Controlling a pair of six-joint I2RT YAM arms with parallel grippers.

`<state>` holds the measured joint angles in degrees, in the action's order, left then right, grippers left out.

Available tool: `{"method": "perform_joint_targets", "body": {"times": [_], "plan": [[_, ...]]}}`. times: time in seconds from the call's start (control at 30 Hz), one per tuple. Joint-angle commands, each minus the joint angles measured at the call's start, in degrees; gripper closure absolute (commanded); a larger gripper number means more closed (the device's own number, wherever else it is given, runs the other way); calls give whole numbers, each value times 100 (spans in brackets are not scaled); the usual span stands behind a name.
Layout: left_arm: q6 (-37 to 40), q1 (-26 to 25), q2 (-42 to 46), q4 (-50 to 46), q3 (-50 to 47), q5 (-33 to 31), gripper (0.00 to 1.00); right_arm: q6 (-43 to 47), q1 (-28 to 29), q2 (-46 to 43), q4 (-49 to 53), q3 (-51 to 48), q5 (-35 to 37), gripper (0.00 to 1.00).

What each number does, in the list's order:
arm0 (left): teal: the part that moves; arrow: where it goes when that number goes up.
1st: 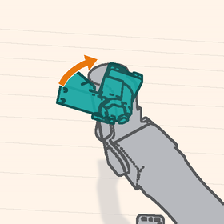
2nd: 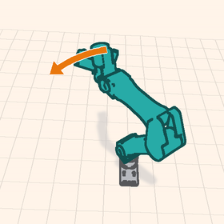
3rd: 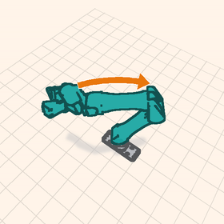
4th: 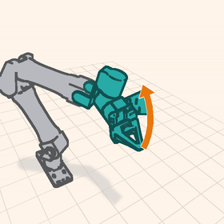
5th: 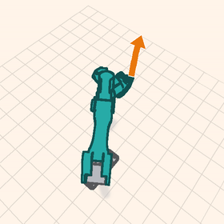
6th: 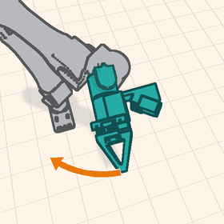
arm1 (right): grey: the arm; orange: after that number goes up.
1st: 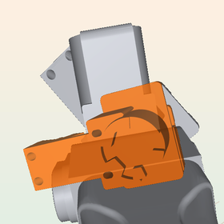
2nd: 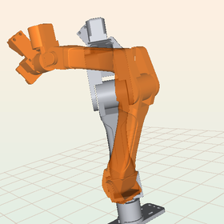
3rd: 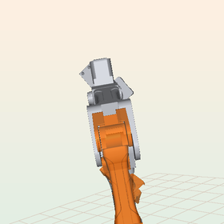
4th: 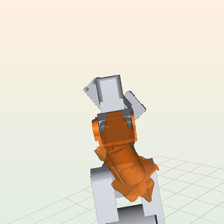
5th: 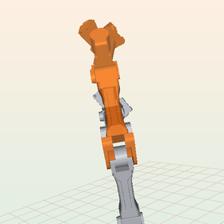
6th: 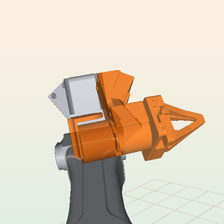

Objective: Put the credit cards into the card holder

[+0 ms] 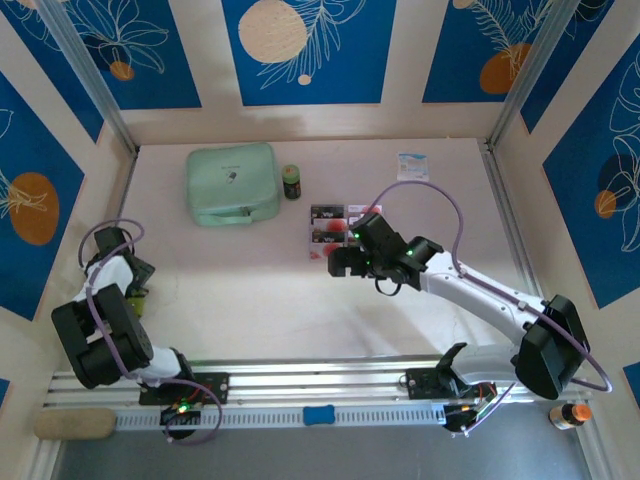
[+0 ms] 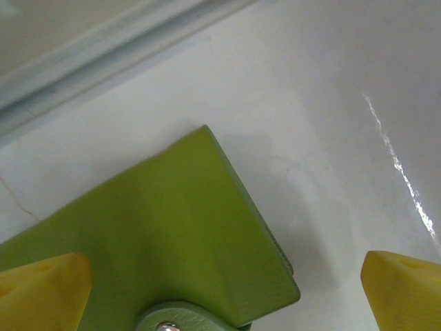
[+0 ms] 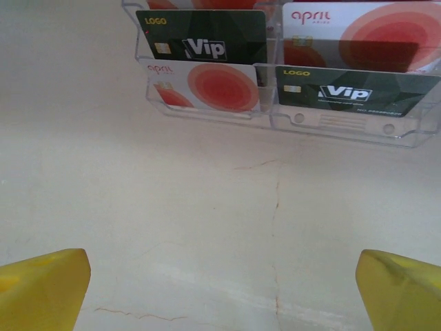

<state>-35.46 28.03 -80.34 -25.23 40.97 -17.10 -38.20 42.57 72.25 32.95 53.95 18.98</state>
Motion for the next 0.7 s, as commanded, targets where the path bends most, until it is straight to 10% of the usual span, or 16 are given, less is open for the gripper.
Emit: {"method": "perform_joint_targets", "body": {"times": [0.0,0.67], "plan": [[-62,80,-44,288,-177,496,0,-95,-122,-252,-64,-117,-70,1],[-752,-106,820,671,-1253,1526,0,40,-888,-756,-287,-467,-548,1]]}}
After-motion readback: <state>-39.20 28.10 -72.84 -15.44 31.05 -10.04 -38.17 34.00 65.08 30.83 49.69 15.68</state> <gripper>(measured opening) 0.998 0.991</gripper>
